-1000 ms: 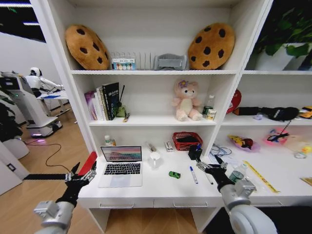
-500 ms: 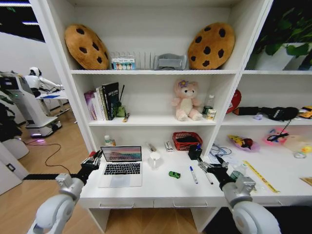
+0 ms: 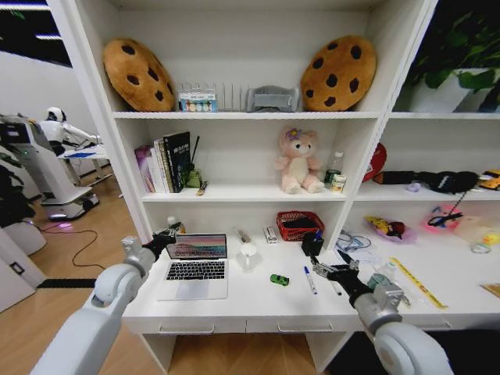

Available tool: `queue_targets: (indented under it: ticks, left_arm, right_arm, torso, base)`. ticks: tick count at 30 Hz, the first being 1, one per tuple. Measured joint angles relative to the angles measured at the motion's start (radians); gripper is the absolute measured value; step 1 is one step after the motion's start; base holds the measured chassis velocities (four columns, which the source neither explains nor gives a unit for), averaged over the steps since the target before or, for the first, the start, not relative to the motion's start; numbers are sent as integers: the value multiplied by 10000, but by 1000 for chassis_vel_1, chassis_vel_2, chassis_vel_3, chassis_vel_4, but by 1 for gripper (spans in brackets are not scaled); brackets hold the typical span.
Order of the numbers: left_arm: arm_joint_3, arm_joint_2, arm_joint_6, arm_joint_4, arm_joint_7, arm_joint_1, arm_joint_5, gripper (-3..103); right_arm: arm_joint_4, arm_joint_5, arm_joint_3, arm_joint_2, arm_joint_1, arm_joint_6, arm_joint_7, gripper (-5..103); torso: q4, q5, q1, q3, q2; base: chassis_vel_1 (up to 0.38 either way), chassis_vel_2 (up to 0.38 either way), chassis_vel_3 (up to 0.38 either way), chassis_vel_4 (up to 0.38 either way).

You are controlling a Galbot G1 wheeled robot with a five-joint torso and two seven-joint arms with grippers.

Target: Organize the objects on the table.

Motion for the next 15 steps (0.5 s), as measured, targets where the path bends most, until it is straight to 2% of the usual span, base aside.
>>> queue_targets:
  ticks: [1,2,3,6,8,11,12,15]
  left_arm:
    - [0,0,0,0,0,0,0,0]
    - [222,31,617,74,-340,-324,-398,0]
    - [389,28,969,189,-547,-616,-604,0]
    - [558,-24,1155,357,-677,-942,-729,0]
    - [911,-233,1417,800,-844,-1632,-951,0]
    - [1053,-305,1463,958,-951,-1883,-1020,0]
    - [1375,-386,1473,1251,-1240,-2248,-1076,0]
    - [1619,-401,1474,1470,-1426,-2481,-1091,0]
  right_arm:
    - [0,0,0,0,0,0,0,100]
    - [-52,-6,-34,-24,18,6,1,100]
    - [-94,-40,-69,17,18,23,-1,100]
    - [-133,-85,-105,104,19,53,-6,100]
    - [-182,-155,-159,294,20,124,-10,100]
    - [-183,-156,-163,306,31,134,-10,100]
    - [-193,-153,-158,276,61,143,-9,100]
    - [-205,-149,-139,254,77,148,-7,100]
  torso:
    - [0,0,0,0,0]
    - [0,1,0,0,0]
    - [-1,0,0,0,0]
    - [-1,1,-1,0,0]
    - [-3,0,-1,-1,0]
    - [-4,1,0,-1,1]
    - [-3,0,0,-1,0]
    - [-3,0,-1,-1,1]
  base:
    - [0,0,0,0]
    - [0,0,0,0]
    - [0,0,0,0]
    - [0,0,0,0]
    - [0,0,0,0]
    - [0,0,0,0]
    - [0,0,0,0]
    - [0,0,0,0]
